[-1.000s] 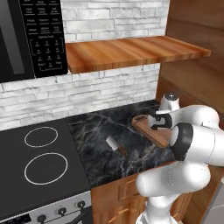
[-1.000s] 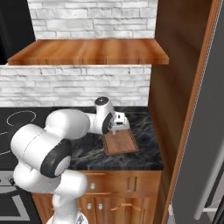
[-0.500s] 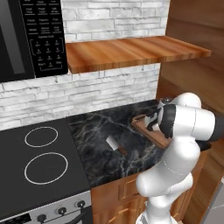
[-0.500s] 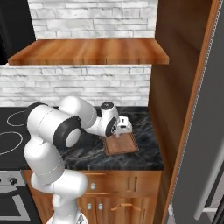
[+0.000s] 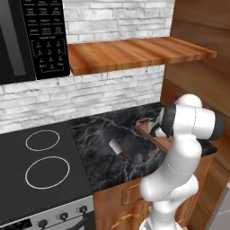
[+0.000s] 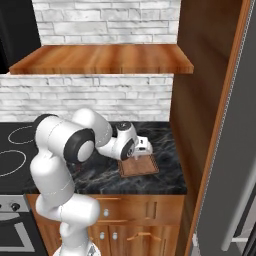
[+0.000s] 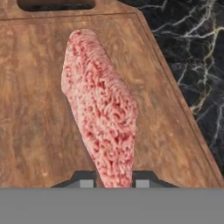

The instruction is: Retrieve the steak from the fridge and place it on the cutting board.

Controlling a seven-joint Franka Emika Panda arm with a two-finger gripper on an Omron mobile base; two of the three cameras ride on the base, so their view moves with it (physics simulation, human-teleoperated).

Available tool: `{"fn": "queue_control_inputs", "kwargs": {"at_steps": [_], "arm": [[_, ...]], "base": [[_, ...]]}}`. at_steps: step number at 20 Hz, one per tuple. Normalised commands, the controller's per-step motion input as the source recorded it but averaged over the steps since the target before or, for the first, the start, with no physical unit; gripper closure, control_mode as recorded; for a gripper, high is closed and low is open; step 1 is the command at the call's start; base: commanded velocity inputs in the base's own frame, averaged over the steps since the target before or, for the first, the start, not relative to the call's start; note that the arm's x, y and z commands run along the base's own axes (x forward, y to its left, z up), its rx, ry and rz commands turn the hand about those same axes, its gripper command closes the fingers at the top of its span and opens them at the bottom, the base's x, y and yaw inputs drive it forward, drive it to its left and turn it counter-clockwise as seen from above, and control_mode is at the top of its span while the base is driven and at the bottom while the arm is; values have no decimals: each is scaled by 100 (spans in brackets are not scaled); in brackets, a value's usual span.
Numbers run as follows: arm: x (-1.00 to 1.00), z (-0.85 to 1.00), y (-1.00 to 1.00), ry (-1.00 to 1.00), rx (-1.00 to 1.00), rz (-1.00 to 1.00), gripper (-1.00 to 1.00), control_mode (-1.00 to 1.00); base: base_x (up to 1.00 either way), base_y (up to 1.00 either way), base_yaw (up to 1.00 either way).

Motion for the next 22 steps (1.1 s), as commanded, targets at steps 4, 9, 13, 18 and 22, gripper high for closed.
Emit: {"fn": "queue_control_inputs", "kwargs": {"at_steps": [4, 9, 13, 18, 22], "arm": [[0, -8, 0, 0, 0, 0, -100, -100], [0, 3, 0, 0, 0, 0, -100, -100], [0, 37, 0, 0, 0, -5, -100, -100], [-16, 28, 9, 1, 4, -15, -100, -100], [-50, 57, 23, 2, 7, -29, -100, -100]], "base": [[0, 0, 0], [0, 0, 0], [0, 0, 0], [0, 0, 0], [0, 0, 0]]}}
